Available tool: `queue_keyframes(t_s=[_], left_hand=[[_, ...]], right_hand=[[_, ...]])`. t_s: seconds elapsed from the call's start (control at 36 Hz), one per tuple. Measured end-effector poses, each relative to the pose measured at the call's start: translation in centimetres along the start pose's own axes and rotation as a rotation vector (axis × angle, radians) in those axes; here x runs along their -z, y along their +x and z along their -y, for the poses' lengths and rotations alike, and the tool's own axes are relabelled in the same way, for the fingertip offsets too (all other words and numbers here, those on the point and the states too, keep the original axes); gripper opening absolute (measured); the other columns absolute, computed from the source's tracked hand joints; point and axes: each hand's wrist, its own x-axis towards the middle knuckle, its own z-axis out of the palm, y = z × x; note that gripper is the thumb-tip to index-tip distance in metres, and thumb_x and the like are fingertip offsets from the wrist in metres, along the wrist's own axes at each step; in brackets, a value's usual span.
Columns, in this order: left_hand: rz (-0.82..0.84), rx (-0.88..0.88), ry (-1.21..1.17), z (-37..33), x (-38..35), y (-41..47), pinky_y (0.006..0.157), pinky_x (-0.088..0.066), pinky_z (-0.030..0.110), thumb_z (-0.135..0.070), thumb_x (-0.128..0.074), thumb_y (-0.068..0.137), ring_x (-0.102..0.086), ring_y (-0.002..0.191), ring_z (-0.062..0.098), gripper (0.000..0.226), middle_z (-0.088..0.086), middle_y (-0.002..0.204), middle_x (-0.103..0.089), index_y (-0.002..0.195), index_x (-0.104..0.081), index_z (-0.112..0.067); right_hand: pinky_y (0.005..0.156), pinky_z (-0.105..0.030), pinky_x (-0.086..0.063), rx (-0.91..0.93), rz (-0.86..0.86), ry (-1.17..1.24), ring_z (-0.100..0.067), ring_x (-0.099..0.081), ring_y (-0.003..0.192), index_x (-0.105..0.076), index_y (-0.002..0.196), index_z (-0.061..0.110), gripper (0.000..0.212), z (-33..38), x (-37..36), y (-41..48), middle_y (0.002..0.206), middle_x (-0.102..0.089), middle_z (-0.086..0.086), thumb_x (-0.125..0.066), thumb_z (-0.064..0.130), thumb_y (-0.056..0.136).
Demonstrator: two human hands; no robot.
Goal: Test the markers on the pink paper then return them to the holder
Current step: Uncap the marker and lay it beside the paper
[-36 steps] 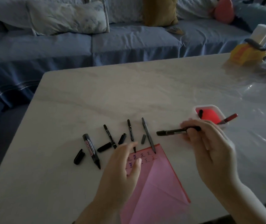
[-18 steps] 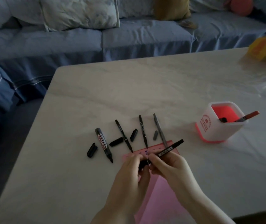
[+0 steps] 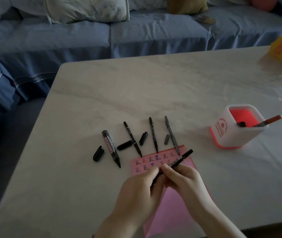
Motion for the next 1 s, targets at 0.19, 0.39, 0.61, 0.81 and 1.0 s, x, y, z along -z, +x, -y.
queue_keyframes(t_s=[0.19,0.39,0.61,0.81,1.0], left_hand=[[0.001,-0.004,-0.020,0.8,-0.1,-0.2,0.047,-0.042,0.017,-0.064,-0.031,0.081,-0.059,0.056,0.008,0.038,-0.012,0.067,-0.065,0.092,-0.052,-0.035],[-0.011,0.116,-0.105,0.2,0.0,0.1,0.057,-0.046,0.013,-0.065,-0.033,0.077,-0.061,0.069,-0.004,0.043,-0.019,0.074,-0.067,0.101,-0.059,-0.042],[0.028,0.236,-0.086,0.3,-0.1,0.0,0.048,-0.036,0.010,-0.062,-0.036,0.081,-0.051,0.053,-0.004,0.031,-0.013,0.065,-0.054,0.099,-0.043,-0.038],[0.003,0.337,-0.234,1.5,0.6,-0.8,0.052,-0.039,0.012,-0.012,-0.043,0.093,-0.049,0.054,-0.001,0.018,-0.006,0.075,-0.059,0.088,-0.047,-0.029],[-0.071,0.245,-0.184,2.1,0.3,-1.4,0.073,-0.040,0.004,-0.007,-0.047,0.092,-0.051,0.095,-0.005,0.023,-0.009,0.104,-0.050,0.104,-0.051,-0.026]], right_hand=[[0.069,-0.031,-0.051,0.044,0.038,0.063,-0.020,-0.058,0.064,-0.070,0.065,0.003,0.018,0.1,0.5,-0.4,0.065,-0.067,-0.013,-0.060,0.011,0.078],[0.067,-0.022,-0.051,0.088,0.104,0.201,-0.014,-0.061,0.071,-0.072,0.074,0.015,0.015,0.3,0.5,-0.6,0.074,-0.069,-0.003,-0.060,0.006,0.079],[0.063,-0.015,-0.054,0.040,-0.035,0.212,-0.010,-0.066,0.066,-0.069,0.082,0.008,0.016,1.0,1.4,0.5,0.069,-0.072,-0.003,-0.056,-0.002,0.080],[0.063,-0.022,-0.054,0.155,-0.189,-0.498,-0.011,-0.063,0.059,-0.068,0.086,0.006,0.009,3.6,5.8,6.0,0.065,-0.063,0.003,-0.060,0.006,0.083],[0.076,-0.026,-0.044,0.157,-0.386,-0.802,-0.026,-0.061,0.090,-0.062,0.112,0.003,0.037,3.9,7.1,10.0,0.105,-0.067,-0.015,-0.068,0.020,0.080]])
